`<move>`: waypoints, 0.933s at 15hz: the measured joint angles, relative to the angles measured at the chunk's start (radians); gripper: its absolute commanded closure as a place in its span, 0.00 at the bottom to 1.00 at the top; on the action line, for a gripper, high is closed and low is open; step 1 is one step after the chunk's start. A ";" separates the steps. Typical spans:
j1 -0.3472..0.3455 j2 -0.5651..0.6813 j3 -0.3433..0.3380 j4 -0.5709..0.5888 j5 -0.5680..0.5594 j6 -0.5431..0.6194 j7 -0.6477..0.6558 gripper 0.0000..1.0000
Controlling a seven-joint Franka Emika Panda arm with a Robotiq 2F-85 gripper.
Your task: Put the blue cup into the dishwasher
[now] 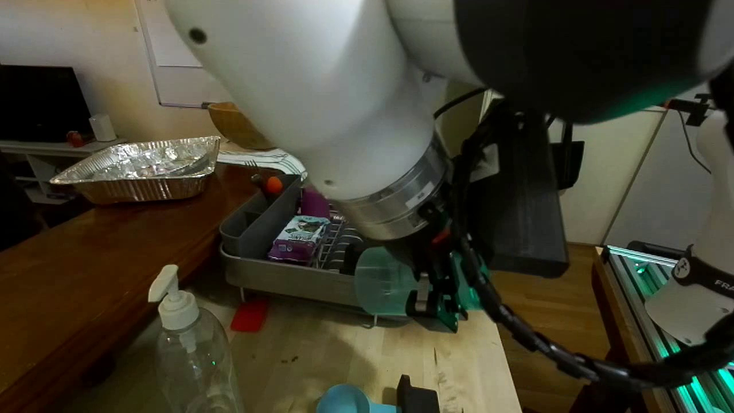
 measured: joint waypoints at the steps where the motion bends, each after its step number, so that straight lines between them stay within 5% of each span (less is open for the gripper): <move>1: 0.000 -0.038 0.000 -0.037 0.003 0.003 0.052 0.47; 4: -0.012 -0.163 0.000 -0.168 0.042 0.009 0.202 0.47; 5: -0.021 -0.205 0.001 -0.216 0.056 0.021 0.244 0.22; 9: -0.057 -0.326 0.004 -0.360 0.085 0.087 0.315 0.22; 14: -0.059 -0.338 0.008 -0.379 0.087 0.094 0.327 0.22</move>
